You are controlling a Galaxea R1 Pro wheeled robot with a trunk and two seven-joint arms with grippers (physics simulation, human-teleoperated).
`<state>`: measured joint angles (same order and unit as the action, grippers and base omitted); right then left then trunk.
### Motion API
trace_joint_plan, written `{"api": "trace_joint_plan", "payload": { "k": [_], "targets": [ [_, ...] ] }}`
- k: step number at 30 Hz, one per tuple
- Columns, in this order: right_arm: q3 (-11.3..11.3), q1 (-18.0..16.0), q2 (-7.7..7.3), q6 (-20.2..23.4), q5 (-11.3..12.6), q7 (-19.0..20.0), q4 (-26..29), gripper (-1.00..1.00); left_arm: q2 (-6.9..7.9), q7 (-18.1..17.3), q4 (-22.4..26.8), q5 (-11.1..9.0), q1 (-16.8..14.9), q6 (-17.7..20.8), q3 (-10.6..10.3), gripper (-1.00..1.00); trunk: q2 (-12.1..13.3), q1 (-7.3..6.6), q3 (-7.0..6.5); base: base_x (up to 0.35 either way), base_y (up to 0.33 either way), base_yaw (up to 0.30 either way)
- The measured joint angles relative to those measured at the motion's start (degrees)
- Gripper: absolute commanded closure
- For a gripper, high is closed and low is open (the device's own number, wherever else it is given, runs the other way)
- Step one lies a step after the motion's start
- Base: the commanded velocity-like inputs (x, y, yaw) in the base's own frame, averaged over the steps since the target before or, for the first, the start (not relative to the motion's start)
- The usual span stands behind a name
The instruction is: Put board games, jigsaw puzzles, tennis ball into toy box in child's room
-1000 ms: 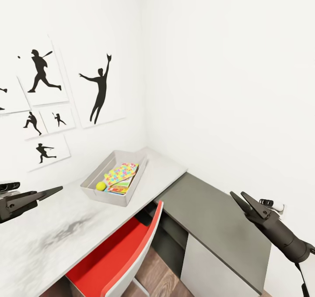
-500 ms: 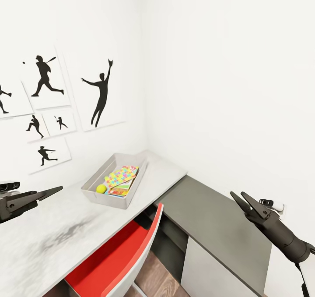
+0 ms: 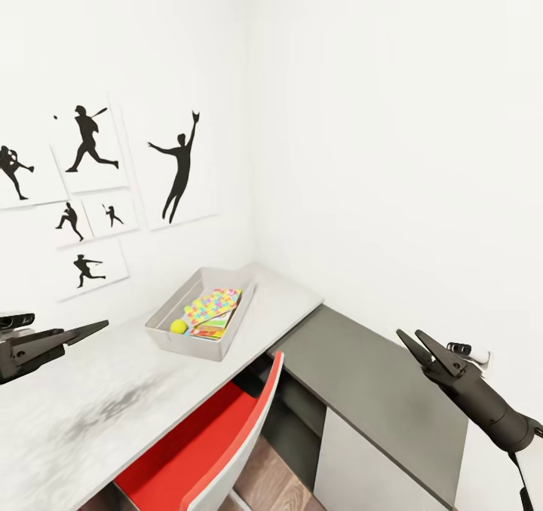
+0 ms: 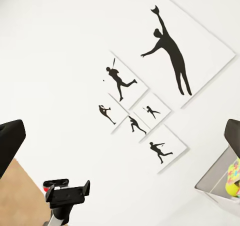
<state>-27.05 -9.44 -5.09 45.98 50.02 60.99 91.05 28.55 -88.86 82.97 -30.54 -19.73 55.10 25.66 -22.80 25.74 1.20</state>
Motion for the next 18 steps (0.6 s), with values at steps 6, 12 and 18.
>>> {"api": "trace_joint_plan", "payload": {
  "k": [6,12,18],
  "targets": [
    [0.00,-0.02,0.00,0.01,-0.01,-0.03,0.01,-1.00,0.00,0.02,0.00,-0.01,-0.02,-0.11,0.00,-1.00,-0.05,0.01,-0.52,-0.004,0.003,0.000],
    [0.00,-0.03,0.00,0.00,-0.01,-0.04,0.02,-1.00,0.00,-0.02,0.01,-0.01,-0.03,-0.66,0.00,-1.00,-0.08,0.01,-1.04,0.000,0.000,0.000],
    [0.00,-0.03,0.00,0.01,-0.01,-0.03,0.01,-1.00,0.00,-0.03,0.01,-0.01,-0.02,-0.75,0.01,-1.00,-0.09,0.01,-1.61,-0.001,0.000,0.034]
  ]
}}
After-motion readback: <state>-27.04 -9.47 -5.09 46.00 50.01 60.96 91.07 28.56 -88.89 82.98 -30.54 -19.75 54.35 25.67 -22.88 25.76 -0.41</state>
